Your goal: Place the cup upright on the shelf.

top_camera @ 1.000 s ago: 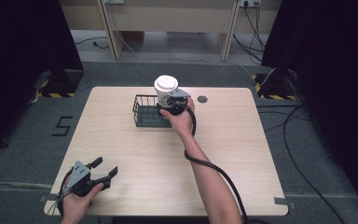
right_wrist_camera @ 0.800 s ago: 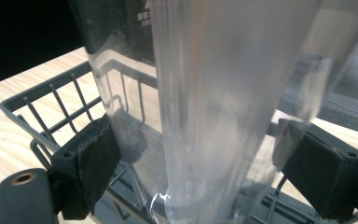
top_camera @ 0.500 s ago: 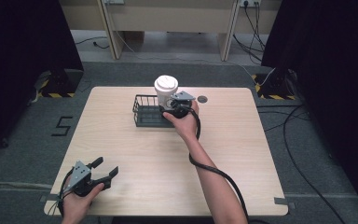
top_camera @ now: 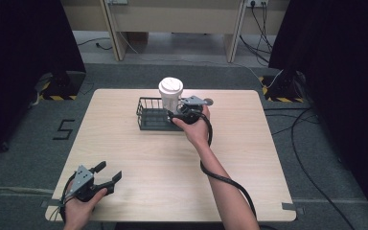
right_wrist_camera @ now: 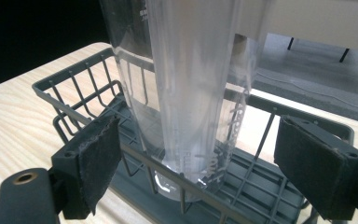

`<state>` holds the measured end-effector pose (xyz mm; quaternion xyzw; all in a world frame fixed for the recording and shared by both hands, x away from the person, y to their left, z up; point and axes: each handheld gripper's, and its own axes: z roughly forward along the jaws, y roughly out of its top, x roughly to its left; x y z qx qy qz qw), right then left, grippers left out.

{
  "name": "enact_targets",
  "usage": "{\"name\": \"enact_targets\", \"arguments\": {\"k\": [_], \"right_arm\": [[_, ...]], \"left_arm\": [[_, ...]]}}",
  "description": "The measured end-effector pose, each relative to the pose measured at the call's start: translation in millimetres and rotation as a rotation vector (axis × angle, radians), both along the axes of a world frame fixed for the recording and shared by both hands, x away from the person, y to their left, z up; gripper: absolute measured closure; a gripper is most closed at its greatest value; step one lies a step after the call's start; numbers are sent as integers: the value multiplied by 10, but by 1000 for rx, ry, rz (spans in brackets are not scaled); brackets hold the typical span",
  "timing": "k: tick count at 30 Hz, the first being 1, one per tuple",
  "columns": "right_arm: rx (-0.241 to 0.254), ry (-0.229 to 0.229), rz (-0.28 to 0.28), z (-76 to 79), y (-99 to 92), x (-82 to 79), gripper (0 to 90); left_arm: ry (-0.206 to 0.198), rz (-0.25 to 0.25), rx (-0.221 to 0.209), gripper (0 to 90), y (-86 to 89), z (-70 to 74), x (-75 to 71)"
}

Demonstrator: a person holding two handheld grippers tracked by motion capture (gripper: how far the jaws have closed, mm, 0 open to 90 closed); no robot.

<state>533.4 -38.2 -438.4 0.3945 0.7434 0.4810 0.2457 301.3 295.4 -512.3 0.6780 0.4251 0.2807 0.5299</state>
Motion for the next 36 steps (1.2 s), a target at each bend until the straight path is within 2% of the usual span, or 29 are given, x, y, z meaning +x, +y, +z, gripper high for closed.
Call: {"name": "enact_targets", "arguments": {"k": [17,36], "right_arm": [[3,-29,16,34,-188,-189,156],[0,-32,16,41,-457,-470,157]], "left_arm": [[2,0,4,229,-3,-4,1],[0,1,6,229,-7,-2,-2]]}}
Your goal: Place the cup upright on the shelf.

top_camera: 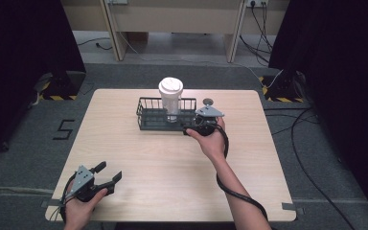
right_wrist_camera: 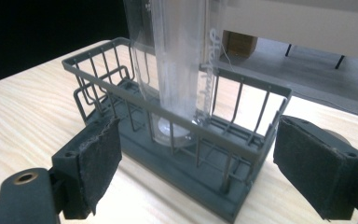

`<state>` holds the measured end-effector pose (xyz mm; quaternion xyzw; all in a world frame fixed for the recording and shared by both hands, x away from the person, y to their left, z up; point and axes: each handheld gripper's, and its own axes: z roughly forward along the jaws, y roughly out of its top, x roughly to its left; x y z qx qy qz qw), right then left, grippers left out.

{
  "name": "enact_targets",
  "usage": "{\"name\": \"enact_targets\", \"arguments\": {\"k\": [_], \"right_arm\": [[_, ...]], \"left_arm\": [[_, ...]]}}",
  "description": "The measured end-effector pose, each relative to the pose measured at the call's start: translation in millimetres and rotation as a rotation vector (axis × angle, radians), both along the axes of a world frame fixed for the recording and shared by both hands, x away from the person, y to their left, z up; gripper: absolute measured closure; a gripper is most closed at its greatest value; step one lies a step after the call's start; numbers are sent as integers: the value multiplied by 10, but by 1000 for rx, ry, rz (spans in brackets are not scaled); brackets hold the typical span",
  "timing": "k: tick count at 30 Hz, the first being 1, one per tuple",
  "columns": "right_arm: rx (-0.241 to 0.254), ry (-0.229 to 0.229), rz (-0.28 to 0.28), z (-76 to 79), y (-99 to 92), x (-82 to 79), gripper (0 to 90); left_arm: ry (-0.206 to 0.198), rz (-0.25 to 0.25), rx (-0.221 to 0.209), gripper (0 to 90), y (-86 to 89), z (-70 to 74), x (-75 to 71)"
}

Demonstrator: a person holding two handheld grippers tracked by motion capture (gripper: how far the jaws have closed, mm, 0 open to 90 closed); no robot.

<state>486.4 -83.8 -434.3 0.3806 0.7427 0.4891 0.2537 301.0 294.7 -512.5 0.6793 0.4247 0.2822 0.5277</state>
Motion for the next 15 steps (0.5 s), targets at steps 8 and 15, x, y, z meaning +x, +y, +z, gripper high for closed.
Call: {"name": "enact_targets", "arguments": {"k": [8,15], "right_arm": [[-6,9,-9,-81,-125,-132,157],[-5,14,-18,-126,-212,-201,157]], "left_arm": [[1,0,1,229,-11,-2,2],[1,1,2,228,-9,-2,1]]}}
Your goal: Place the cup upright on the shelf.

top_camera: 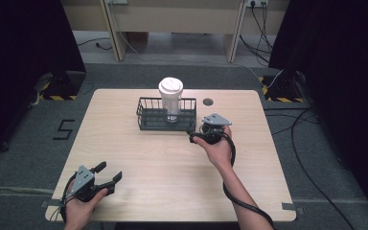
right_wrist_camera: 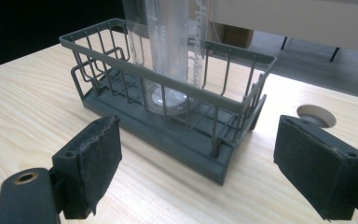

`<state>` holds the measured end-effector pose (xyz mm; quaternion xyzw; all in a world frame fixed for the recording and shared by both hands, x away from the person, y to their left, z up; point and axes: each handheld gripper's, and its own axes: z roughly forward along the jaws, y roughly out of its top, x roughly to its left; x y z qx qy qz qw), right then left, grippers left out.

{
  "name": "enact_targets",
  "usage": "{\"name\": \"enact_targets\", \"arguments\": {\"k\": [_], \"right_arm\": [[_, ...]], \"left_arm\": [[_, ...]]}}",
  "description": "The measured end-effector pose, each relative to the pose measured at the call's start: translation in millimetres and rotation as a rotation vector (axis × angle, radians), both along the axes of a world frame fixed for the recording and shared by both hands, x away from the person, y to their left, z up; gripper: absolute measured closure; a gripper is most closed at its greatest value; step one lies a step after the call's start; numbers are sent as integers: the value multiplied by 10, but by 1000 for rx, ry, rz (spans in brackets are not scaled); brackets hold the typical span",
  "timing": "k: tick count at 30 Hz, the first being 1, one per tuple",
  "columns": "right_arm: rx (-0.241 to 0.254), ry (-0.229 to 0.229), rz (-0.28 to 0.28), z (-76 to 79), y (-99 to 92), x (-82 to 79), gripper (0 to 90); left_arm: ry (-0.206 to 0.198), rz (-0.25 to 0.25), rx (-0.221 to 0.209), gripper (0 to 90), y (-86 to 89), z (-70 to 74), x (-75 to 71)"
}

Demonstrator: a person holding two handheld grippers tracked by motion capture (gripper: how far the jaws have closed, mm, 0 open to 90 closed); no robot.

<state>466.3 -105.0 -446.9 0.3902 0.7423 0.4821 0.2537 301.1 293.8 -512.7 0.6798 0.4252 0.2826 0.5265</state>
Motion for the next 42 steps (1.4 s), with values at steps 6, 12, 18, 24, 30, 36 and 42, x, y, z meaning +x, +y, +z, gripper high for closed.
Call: {"name": "enact_targets", "arguments": {"k": [6,12,18,24,30,36,42], "right_arm": [[3,6,-9,-43,-91,-82,159],[1,11,-14,-75,-158,-143,160],[-7,15,-18,-98,-240,-213,160],[-14,15,-29,-112,-346,-281,161],[-15,22,-42,-140,-447,-354,163],[-15,29,-49,-182,-520,-427,164],[-16,34,-55,-221,-585,-508,163]], "left_arm": [[0,-1,1,228,-5,0,-1],[0,-1,1,229,-3,0,-1],[0,2,1,228,5,0,-6],[-1,1,3,228,3,0,-7],[0,0,3,228,-3,-2,-6],[1,0,5,228,-6,-3,-7],[1,1,5,228,-3,-3,-8]]}}
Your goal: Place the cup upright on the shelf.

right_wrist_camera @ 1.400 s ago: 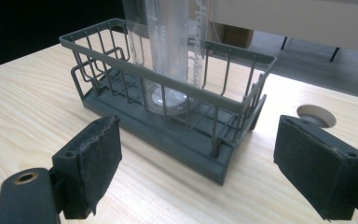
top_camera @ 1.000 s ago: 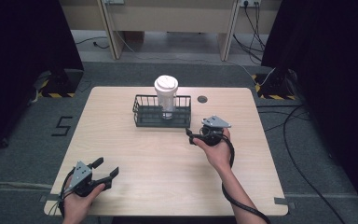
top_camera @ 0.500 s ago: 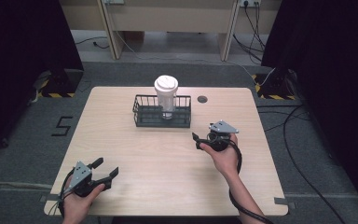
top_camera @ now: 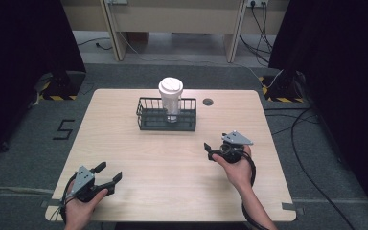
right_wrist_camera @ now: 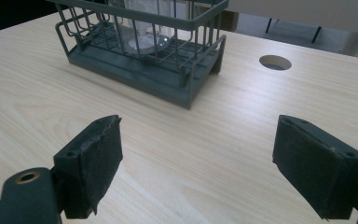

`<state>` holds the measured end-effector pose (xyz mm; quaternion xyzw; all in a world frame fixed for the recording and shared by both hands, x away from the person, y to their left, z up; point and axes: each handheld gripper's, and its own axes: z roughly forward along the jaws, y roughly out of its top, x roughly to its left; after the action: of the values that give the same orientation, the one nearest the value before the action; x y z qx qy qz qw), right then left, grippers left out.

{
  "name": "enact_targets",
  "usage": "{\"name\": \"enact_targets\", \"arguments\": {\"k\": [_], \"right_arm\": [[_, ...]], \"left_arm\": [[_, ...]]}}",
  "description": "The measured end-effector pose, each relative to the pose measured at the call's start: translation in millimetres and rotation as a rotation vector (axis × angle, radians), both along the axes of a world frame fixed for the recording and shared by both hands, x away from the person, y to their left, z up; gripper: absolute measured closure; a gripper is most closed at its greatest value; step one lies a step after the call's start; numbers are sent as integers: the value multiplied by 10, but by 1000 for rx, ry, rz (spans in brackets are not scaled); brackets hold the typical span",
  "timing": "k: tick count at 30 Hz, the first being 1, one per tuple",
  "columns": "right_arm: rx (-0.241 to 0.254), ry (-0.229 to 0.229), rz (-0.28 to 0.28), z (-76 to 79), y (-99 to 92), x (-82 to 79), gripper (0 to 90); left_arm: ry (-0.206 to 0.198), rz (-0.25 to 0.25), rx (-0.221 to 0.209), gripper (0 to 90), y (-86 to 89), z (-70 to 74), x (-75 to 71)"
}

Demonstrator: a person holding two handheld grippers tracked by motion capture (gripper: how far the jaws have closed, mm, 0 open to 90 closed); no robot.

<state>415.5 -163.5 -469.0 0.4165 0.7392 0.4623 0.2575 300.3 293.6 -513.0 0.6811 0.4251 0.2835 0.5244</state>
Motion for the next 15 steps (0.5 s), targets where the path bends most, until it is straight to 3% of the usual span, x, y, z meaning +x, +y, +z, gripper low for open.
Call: {"name": "enact_targets", "arguments": {"k": [15], "right_arm": [[1,-9,-34,-93,-226,-205,166]], "left_arm": [[1,2,1,227,1,-3,3]]}}
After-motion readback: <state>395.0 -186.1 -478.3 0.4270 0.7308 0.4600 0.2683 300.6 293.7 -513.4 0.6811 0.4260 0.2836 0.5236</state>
